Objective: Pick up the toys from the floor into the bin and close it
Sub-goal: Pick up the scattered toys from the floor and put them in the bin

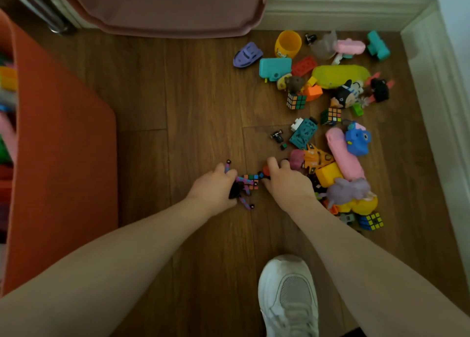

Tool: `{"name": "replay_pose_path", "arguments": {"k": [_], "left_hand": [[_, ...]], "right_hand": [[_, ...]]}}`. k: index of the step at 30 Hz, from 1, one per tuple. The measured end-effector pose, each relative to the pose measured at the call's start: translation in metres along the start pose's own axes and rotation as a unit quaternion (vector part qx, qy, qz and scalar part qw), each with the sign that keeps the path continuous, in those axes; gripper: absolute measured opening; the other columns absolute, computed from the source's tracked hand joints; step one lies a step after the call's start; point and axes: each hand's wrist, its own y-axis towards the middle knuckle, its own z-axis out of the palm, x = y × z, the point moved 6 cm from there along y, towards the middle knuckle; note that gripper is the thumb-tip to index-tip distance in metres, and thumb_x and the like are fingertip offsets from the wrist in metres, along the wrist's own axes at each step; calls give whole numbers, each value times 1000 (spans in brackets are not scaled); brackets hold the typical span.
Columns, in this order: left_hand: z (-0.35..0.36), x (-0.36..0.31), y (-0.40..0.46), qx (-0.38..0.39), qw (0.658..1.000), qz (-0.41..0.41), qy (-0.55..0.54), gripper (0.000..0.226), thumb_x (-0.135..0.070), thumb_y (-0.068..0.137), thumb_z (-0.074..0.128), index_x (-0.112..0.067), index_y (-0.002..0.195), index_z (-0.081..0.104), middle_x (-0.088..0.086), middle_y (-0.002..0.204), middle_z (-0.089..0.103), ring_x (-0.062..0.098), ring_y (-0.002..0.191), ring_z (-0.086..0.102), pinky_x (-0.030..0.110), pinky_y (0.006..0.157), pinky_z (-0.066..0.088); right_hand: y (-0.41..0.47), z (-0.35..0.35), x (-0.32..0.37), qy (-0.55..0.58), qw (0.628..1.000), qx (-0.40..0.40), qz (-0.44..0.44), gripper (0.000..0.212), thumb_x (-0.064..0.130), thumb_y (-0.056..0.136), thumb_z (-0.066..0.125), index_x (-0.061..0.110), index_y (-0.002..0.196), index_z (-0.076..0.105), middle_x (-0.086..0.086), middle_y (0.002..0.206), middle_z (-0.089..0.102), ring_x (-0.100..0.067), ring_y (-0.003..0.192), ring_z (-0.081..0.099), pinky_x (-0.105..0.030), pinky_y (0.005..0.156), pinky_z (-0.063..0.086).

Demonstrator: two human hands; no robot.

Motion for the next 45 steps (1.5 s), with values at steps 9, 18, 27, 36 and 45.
{"name": "replay_pose_path", "arguments": {"k": [9,18,27,36,45], "left_hand": [[-16,27,-16,-11,972,-76,-224,15,-21,79,64,-24,82,49,-7,78,52,14,76,57,22,57,42],[-16,42,-28,-43,878,-160,-449,19,-21,81,65,-14,98,61,2,82,60,20,83,58,30,74,45],[-22,57,-36,-70,809,-253,-526,33,-22,86,59,-19,115,45,4,95,57,19,87,56,35,84,48],[-51,56,-56,-97,833,-227,-494,48,-22,88,58,-16,132,42,5,113,58,20,99,56,27,77,44],[-123,43,-95,-172,836,-119,-507,21,-26,86,62,-22,105,55,-6,77,61,10,72,58,21,58,43]], "right_hand": [[2,-11,-5,101,994,-1,-31,37,24,91,48,9,123,35,-6,76,51,-27,70,57,-33,53,44],[-8,-14,9,-3,993,4,-120,48,35,96,41,20,138,23,-9,115,56,-24,83,63,-37,62,55],[6,-16,30,-62,988,34,-139,39,30,99,38,22,135,27,-10,121,51,-30,91,64,-38,64,54],[23,-28,54,-128,971,33,-200,36,34,100,31,25,135,27,-7,103,56,-25,83,62,-35,60,46],[17,-129,116,403,903,25,-147,21,19,95,50,10,78,57,-2,69,56,-8,56,50,-21,50,37]]}}
